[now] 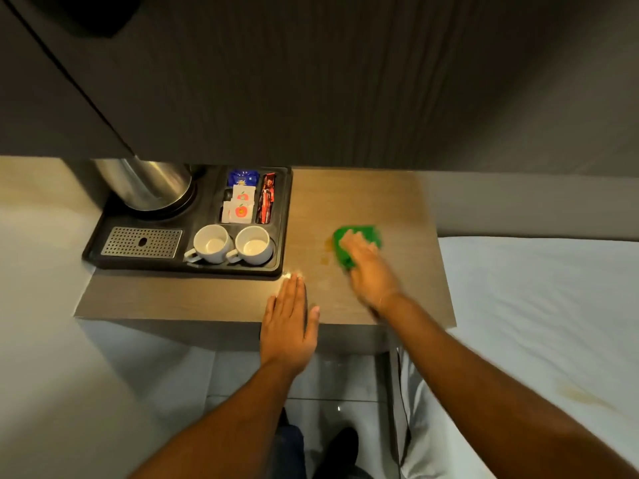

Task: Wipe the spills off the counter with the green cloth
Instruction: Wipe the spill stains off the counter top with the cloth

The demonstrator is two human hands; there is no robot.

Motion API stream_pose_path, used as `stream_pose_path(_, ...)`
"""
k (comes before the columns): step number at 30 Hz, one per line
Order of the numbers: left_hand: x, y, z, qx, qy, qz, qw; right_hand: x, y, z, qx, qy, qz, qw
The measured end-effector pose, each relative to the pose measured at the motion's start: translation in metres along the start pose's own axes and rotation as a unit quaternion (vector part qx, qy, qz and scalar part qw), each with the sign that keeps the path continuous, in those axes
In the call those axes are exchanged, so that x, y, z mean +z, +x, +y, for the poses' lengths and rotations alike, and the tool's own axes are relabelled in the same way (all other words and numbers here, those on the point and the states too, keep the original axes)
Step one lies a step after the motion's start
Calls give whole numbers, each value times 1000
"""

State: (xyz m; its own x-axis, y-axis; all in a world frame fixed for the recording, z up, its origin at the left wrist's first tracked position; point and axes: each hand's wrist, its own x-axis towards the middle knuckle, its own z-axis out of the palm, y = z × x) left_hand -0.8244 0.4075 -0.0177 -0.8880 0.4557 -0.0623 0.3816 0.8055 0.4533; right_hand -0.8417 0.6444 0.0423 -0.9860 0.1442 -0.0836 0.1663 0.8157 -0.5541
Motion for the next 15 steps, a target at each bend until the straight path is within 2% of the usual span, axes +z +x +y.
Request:
stream_pose_path(2,-4,-1,-7,-17,12,10,1000,25,-47,-7,-72,-31,-44,996)
stream_pose_path(4,-5,1,-12,-13,24,-7,1000,29,-96,10,-109,-42,-40,992)
stream_pose_path(5,-4,2,-14,-10,31,-18,999,24,-111,23,-105,-43,-37,993)
stream_pose_path(7,-2,2,-16,-14,33,-27,999,-2,-107,49,-20,-46,-14,999)
stream_pose_path(11,-5,4,-17,-12,-3,-40,999,-39,-6,52,153,-33,82,984)
stream_pose_path(13,-9,3,-16,-10,-42,-39,998,-22,34,12,150,0,75,986)
stream_pose_path(15,-13,1,-14,-20,-90,-20,996,13,33,-35,68,14,32,997)
